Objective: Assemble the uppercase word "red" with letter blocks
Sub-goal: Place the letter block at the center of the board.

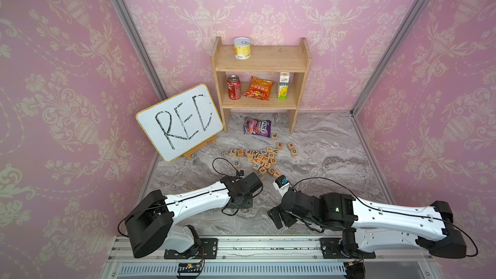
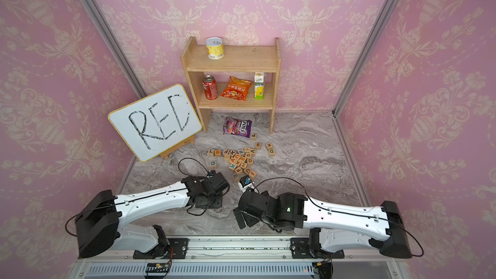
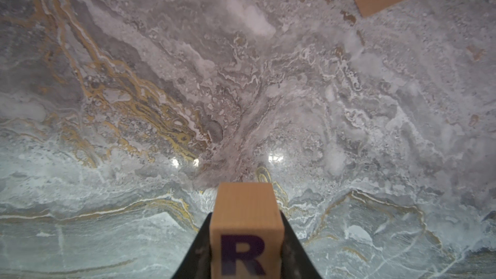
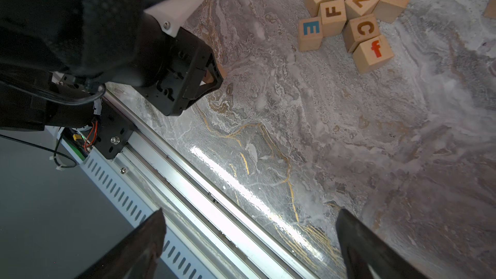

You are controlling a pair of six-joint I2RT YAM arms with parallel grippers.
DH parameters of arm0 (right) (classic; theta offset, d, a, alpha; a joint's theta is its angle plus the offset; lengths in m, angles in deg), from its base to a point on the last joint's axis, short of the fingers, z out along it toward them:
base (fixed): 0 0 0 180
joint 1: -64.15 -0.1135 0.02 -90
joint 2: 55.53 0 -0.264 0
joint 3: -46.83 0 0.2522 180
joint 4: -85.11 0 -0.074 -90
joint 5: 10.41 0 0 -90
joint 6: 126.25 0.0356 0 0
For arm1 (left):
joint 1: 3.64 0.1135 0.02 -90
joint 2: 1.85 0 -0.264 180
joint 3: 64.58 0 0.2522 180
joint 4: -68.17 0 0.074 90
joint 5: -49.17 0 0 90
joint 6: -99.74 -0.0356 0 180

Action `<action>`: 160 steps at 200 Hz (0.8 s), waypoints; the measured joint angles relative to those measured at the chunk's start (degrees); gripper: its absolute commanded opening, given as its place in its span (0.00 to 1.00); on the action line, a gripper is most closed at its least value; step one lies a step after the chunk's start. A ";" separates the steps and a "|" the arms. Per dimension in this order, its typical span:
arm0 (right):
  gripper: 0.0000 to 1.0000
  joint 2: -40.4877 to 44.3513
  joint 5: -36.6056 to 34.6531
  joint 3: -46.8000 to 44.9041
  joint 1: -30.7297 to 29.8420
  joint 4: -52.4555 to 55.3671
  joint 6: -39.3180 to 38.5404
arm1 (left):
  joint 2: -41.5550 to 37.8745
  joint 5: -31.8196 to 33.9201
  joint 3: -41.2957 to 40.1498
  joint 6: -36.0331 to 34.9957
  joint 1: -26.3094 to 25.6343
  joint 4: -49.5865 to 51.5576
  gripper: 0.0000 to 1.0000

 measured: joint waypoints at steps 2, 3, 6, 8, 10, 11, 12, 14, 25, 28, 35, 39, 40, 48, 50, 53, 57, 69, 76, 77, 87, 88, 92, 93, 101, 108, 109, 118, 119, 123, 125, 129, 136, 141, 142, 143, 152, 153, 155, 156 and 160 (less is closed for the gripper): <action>1.00 0.09 -0.02 0.00 -0.02 0.04 0.00 | 0.11 0.02 -0.02 0.00 -0.04 -0.20 0.00; 1.00 0.11 -0.02 0.00 -0.02 0.09 0.02 | 0.17 0.04 -0.02 -0.02 -0.09 -0.33 0.00; 1.00 0.17 -0.04 -0.02 0.00 0.17 0.04 | 0.37 0.04 -0.07 0.00 -0.13 -0.57 0.00; 1.00 0.24 -0.04 -0.02 0.00 0.24 0.07 | 0.48 0.09 -0.07 0.00 -0.17 -0.74 0.00; 1.00 0.31 -0.07 -0.04 0.00 0.26 0.11 | 0.57 0.11 -0.09 0.00 -0.22 -0.83 0.00; 1.00 0.33 -0.09 -0.04 0.00 0.26 0.15 | 0.68 0.15 -0.11 0.00 -0.26 -0.98 0.00; 1.00 0.35 -0.07 -0.04 0.00 0.28 0.20 | 0.72 0.17 -0.13 0.00 -0.31 -1.03 0.00; 1.00 0.39 -0.09 -0.04 -0.02 0.31 0.20 | 0.81 0.20 -0.15 0.00 -0.37 -1.20 0.00; 1.00 0.61 -0.26 -0.04 -0.02 0.52 0.22 | 1.46 0.22 -0.28 0.00 -0.48 -1.92 0.00; 1.00 0.63 -0.28 -0.04 -0.02 0.66 0.22 | 1.60 0.24 -0.31 0.00 -0.48 -2.08 0.00; 1.00 0.72 -0.37 -0.09 0.00 0.81 0.22 | 1.99 0.31 -0.39 0.00 -0.52 -2.49 0.00; 1.00 0.76 -0.42 -0.11 0.00 0.92 0.22 | 2.25 0.35 -0.48 -0.02 -0.52 -2.71 0.00; 1.00 0.76 -0.42 -0.13 0.00 0.96 0.22 | 2.27 0.35 -0.48 -0.02 -0.52 -2.73 0.00; 1.00 0.81 -0.44 -0.13 0.00 1.22 0.24 | 2.69 0.37 -0.59 -0.02 -0.52 -3.02 0.00; 1.00 0.81 -0.44 -0.15 -0.02 1.31 0.24 | 2.78 0.37 -0.61 -0.02 -0.52 -3.08 0.00; 1.00 0.81 -0.44 -0.15 0.00 1.36 0.24 | 2.93 0.39 -0.66 -0.04 -0.52 -3.15 0.00; 1.00 0.81 -0.44 -0.15 -0.02 1.42 0.24 | 3.08 0.39 -0.68 -0.04 -0.55 -3.17 0.00; 1.00 0.81 -0.46 -0.15 -0.02 1.62 0.24 | 3.50 0.37 -0.81 -0.09 -0.66 -3.43 0.00; 1.00 0.81 -0.48 -0.13 -0.02 1.64 0.24 | 3.72 0.37 -0.92 -0.09 -0.74 -3.69 0.00; 1.00 0.81 -0.48 -0.15 -0.02 1.64 0.24 | 3.74 0.37 -0.92 -0.09 -0.76 -3.76 0.00; 1.00 0.81 -0.59 -0.13 -0.02 1.77 0.24 | 3.98 0.37 -1.05 -0.11 -0.79 -4.11 0.01; 1.00 0.81 -0.61 -0.13 0.00 1.79 0.24 | 4.00 0.37 -1.07 -0.11 -0.79 -4.15 0.01; 1.00 0.81 -0.76 -0.13 -0.02 1.81 0.24 | 4.11 0.37 -1.11 -0.11 -0.79 -4.31 0.02; 1.00 0.81 -0.79 -0.15 -0.02 1.81 0.24 | 4.15 0.37 -1.14 -0.13 -0.79 -4.39 0.02; 1.00 0.81 -0.94 -0.13 0.00 1.86 0.24 | 4.39 0.37 -1.31 -0.13 -0.79 -4.76 0.02; 1.00 0.81 -1.16 -0.15 -0.02 1.99 0.26 | 4.66 0.37 -1.40 -0.15 -0.79 -4.87 0.02; 1.00 0.81 -1.18 -0.13 -0.02 2.01 0.26 | 4.70 0.37 -1.42 -0.15 -0.79 -4.90 0.02; 1.00 0.81 -1.33 -0.15 -0.02 2.19 0.24 | 4.96 0.37 -1.60 -0.24 -0.79 -5.16 0.03; 1.00 0.81 -1.36 -0.13 -0.02 2.21 0.26 | 5.01 0.37 -1.64 -0.26 -0.79 -5.20 0.03; 1.00 0.81 -1.42 -0.13 -0.02 2.27 0.26 | 5.11 0.37 -1.68 -0.35 -0.79 -5.25 0.04; 1.00 0.81 -1.46 -0.13 -0.02 2.32 0.26 | 5.18 0.37 -1.68 -0.35 -0.79 -5.22 0.04; 1.00 0.81 -1.53 -0.15 -0.02 2.38 0.26 | 5.29 0.35 -1.70 -0.39 -0.79 -5.25 0.04; 1.00 0.81 -1.53 -0.15 -0.02 2.51 0.26 | 5.51 0.35 -1.70 -0.57 -0.79 -5.35 0.04; 1.00 0.81 -1.57 -0.13 -0.02 2.62 0.26 | 5.53 0.37 -1.70 -0.66 -0.79 -5.44 0.05; 1.00 0.81 -1.57 -0.15 -0.02 2.64 0.26 | 5.53 0.37 -1.70 -0.68 -0.79 -5.46 0.05; 1.00 0.81 -1.57 -0.15 -0.02 2.67 0.26 | 5.53 0.37 -1.70 -0.70 -0.79 -5.46 0.05; 1.00 0.81 -1.75 -0.13 -0.02 2.75 0.28 | 5.55 0.37 -1.70 -0.90 -0.79 -5.49 0.07; 1.00 0.81 -1.75 -0.13 -0.02 2.78 0.28 | 5.57 0.37 -1.70 -0.94 -0.79 -5.49 0.08; 1.00 0.81 -1.75 -0.13 -0.02 2.78 0.28 | 5.57 0.37 -1.70 -1.05 -0.79 -5.49 0.09; 1.00 0.81 -1.77 -0.13 -0.02 2.80 0.31 | 5.57 0.37 -1.70 -1.03 -0.79 -5.51 0.09; 1.00 0.81 -1.79 -0.15 -0.02 2.82 0.35 | 5.57 0.37 -1.70 -1.16 -0.79 -5.51 0.11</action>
